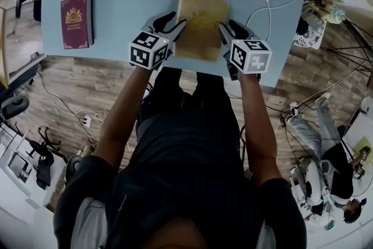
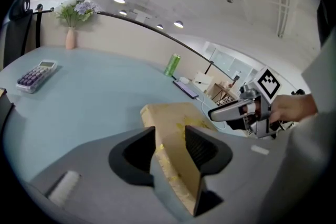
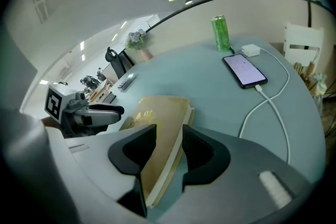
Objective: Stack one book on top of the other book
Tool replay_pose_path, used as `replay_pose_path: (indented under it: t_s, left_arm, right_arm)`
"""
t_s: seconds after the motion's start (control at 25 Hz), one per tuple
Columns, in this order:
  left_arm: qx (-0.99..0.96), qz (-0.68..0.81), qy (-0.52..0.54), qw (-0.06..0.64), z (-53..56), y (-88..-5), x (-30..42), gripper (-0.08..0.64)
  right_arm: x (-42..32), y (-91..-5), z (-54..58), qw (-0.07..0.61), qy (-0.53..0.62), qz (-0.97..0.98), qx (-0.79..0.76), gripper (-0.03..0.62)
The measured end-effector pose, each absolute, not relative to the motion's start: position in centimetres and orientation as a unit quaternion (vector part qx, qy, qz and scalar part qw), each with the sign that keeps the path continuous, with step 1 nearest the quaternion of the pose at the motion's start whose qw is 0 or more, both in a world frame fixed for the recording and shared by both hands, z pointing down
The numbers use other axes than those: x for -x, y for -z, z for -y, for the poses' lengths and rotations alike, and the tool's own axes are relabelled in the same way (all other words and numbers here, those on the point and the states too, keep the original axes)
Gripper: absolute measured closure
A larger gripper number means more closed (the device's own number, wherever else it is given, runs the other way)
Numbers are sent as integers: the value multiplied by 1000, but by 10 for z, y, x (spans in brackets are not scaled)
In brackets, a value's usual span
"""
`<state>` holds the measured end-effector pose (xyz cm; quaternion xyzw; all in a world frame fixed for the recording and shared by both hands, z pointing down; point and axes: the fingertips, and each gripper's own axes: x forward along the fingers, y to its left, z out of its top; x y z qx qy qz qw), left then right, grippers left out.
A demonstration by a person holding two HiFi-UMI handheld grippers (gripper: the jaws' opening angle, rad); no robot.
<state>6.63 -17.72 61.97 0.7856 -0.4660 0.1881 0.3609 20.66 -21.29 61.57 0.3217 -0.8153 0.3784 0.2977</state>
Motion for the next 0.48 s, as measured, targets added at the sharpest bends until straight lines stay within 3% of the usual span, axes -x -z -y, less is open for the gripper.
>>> replay_pose_path:
  t_s: [0.48]
  left_arm:
    - [-772, 470, -187, 385, 173, -638, -73, 347]
  right_arm:
    - [-203, -637, 207, 282, -433, 801, -303, 454]
